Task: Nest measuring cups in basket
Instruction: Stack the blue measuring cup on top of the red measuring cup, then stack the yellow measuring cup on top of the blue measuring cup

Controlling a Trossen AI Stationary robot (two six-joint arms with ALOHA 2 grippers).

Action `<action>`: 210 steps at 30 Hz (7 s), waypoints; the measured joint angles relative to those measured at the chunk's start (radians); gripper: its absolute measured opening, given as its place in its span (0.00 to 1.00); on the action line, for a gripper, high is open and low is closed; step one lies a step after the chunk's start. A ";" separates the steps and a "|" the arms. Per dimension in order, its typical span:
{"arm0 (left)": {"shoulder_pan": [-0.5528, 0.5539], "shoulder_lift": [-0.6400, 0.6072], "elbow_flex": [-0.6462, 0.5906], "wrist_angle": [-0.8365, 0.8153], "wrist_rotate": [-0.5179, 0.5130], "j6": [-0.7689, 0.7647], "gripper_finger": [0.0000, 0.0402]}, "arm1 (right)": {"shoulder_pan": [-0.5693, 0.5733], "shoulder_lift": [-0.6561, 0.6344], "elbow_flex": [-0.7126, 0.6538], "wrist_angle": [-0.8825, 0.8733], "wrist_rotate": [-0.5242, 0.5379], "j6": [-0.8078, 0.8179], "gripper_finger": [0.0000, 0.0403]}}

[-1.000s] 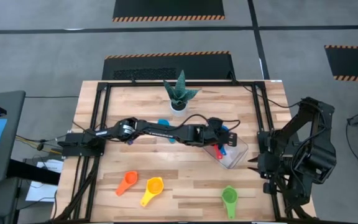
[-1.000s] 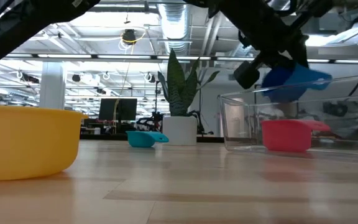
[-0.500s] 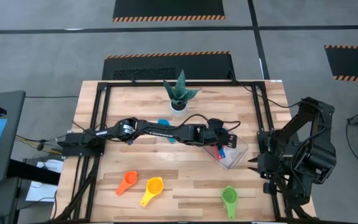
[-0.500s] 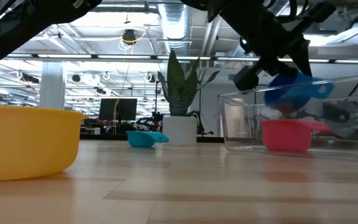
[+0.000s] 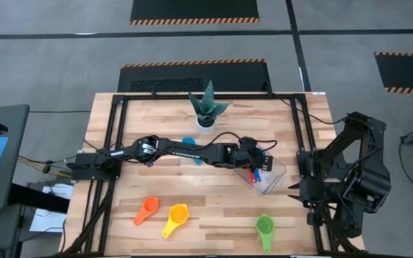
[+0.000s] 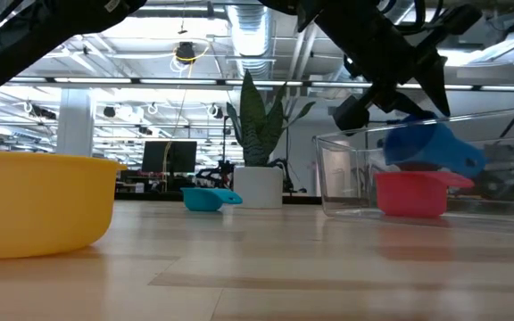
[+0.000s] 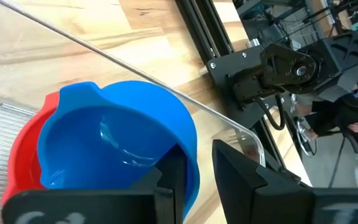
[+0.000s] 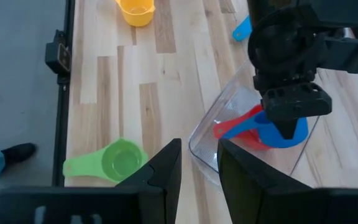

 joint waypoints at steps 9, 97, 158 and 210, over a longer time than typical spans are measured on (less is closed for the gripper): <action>0.000 0.000 0.000 -0.019 0.002 -0.031 0.16 | 0.036 0.000 0.000 0.000 0.001 0.026 0.32; -0.228 -0.565 0.044 -1.073 -0.246 0.889 0.00 | -0.559 0.176 -0.003 0.160 -0.244 -0.188 0.32; -0.314 -0.640 0.024 -1.108 -0.370 0.783 0.00 | -0.758 0.108 -0.647 0.410 -0.441 0.044 0.32; -0.314 -0.640 0.024 -1.108 -0.368 0.796 0.00 | -0.702 0.097 -0.344 0.386 -0.575 -0.110 0.32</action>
